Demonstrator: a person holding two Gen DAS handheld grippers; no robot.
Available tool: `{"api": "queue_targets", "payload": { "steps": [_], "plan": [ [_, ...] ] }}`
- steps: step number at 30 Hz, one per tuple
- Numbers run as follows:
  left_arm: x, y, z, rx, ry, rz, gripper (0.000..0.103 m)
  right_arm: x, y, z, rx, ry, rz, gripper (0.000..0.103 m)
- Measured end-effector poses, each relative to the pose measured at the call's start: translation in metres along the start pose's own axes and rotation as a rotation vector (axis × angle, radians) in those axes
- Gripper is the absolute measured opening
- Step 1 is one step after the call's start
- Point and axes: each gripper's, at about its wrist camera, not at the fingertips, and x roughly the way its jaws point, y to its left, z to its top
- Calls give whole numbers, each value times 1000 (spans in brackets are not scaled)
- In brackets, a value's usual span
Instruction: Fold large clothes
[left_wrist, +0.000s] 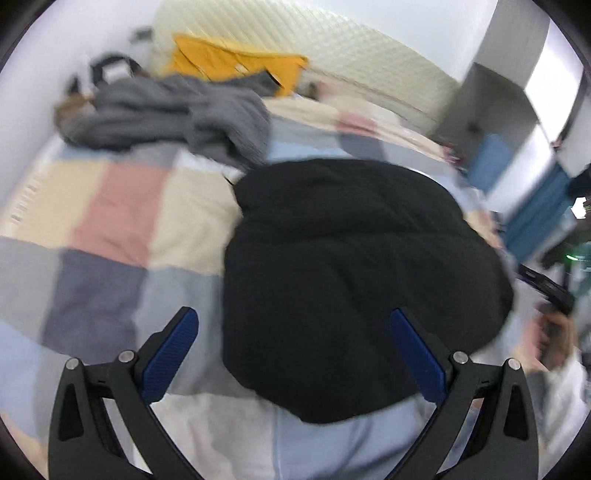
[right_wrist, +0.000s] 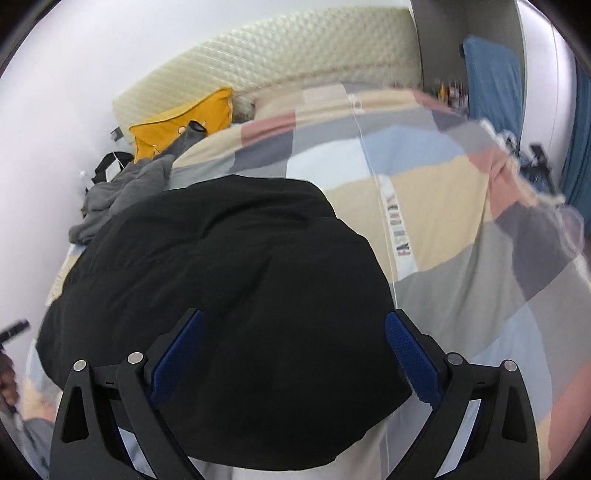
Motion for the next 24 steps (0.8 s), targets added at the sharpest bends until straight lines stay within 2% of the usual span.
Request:
{"api": "queue_targets", "payload": {
  "steps": [3, 5, 7, 9, 13, 15, 19, 22, 24],
  "plan": [
    [14, 1, -8, 47, 44, -69, 101, 10, -13, 8, -1, 42, -5, 96],
    [30, -1, -13, 46, 89, -154, 95, 19, -21, 5, 20, 83, 34, 95],
    [41, -2, -16, 63, 124, -178, 93, 34, -26, 1, 53, 156, 98, 86],
    [52, -9, -21, 88, 164, -214, 88, 43, -21, -5, 30, 191, 80, 86],
    [60, -17, -24, 118, 223, -215, 82, 52, -18, -8, 12, 213, 34, 83],
    [59, -15, -26, 100, 244, -213, 76, 49, -27, -6, 59, 186, 2, 83],
    [57, -7, -31, 46, 283, -207, 71, 42, -47, -5, 140, 162, -38, 84],
    [60, -10, -37, 10, 314, -194, 64, 52, -53, -15, 187, 239, 41, 84],
    [63, -12, -37, -2, 328, -189, 48, 57, -50, -22, 188, 286, 88, 82]
  ]
}}
